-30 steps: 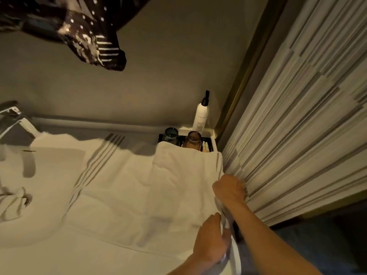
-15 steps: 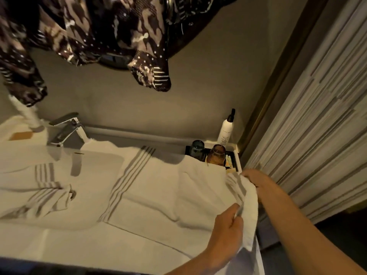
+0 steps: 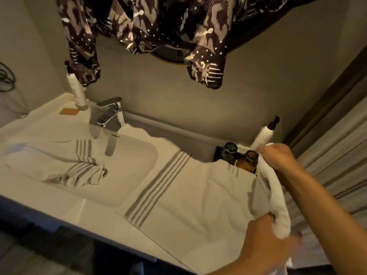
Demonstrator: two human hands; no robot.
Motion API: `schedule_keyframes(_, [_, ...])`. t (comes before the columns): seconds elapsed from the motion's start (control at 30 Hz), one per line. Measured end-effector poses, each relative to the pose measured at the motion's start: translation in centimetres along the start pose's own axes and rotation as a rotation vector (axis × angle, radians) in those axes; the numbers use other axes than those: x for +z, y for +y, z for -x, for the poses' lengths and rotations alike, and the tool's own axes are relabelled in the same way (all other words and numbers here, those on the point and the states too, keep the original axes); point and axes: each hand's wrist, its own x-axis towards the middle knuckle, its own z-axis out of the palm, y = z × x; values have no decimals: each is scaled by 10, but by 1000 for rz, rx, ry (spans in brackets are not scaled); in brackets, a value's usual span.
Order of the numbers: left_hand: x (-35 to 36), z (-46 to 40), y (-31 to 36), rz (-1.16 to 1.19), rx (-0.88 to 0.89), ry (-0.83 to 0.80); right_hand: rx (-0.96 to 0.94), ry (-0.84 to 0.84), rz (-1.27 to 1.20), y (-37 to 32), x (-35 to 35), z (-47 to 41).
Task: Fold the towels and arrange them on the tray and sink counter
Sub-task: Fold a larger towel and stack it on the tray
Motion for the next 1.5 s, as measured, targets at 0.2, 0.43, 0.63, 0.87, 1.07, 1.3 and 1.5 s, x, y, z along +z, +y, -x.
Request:
schedule_keyframes(0.2, [-106,-16,-37,214,-251,283,-243,-104,7,-43,129,-8])
schedule_keyframes(0.43, [-269,-26,-128,-198,-324,638,-299,-516,190,-20,272,0])
schedule_keyframes(0.63, [-337,-70,-166,-739,-301,633,-532,-496,516,59,291,6])
schedule_keyframes(0.87, [-323,-205,-144,-781,167,426,-773,-289,560,90,282,11])
schedule_keyframes(1.07, [-291,-305,-117,-1203,412,-20,-724,-286,688,110,274,12])
schedule_keyframes(1.3, [-283,-323,-95,-1176,391,-216,-685,-312,771,88,272,3])
schedule_keyframes(1.5, [-302,-325,-91,-1309,288,63,-590,-275,691,89,285,9])
